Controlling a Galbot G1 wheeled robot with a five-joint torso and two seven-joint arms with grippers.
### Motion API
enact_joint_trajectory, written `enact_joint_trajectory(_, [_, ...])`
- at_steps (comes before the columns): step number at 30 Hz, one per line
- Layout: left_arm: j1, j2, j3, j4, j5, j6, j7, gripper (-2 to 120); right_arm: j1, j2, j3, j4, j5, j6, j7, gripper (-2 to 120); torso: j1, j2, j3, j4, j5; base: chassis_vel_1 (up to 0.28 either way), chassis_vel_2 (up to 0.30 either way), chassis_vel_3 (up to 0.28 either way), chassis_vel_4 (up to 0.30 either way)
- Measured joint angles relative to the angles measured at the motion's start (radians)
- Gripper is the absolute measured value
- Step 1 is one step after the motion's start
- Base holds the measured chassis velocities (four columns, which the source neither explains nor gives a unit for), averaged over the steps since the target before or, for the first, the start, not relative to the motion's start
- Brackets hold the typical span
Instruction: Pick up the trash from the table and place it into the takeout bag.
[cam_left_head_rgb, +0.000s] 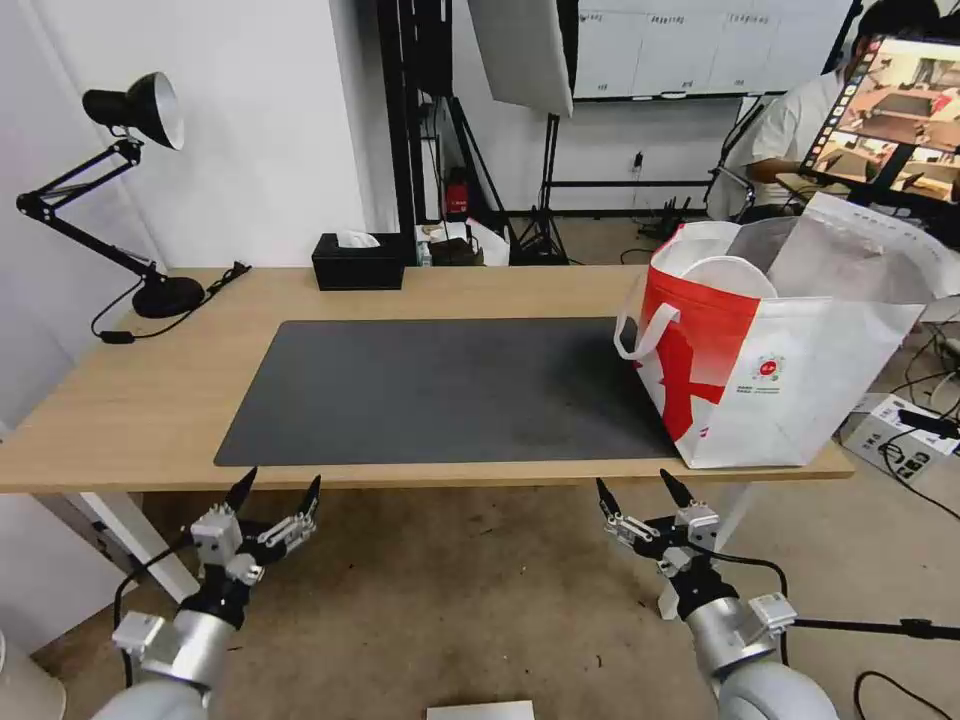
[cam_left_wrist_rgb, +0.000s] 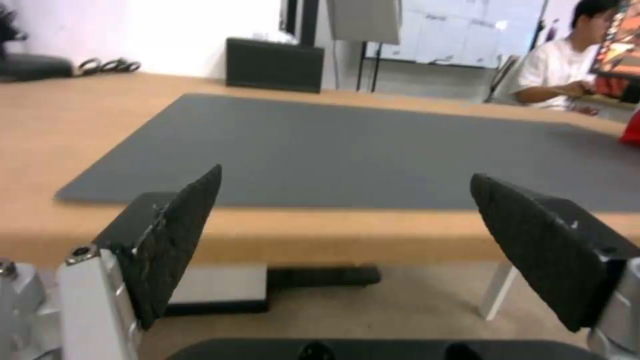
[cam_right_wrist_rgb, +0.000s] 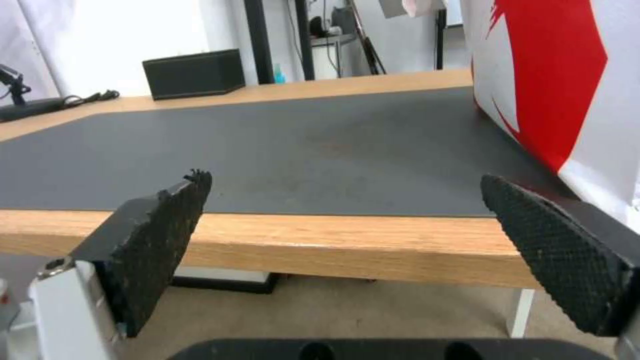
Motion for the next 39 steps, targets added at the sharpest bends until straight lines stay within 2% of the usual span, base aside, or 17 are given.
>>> enact_joint_trajectory(6, [0.025,-0.017,-0.007,0.014,0.022,-0.007,-0.012,100,0.0,0.0,0.0,0.0,0.0,0.0,0.0,100,0.0,0.0,0.0,0.0,-0.0001,0.0,0.0,0.0,0.0])
enact_joint_trajectory(39, [0.02,-0.014,-0.01,0.014,0.018,0.005,-0.018,100,0.0,0.0,0.0,0.0,0.0,0.0,0.0,100,0.0,0.0,0.0,0.0,-0.0001,0.0,0.0,0.0,0.0])
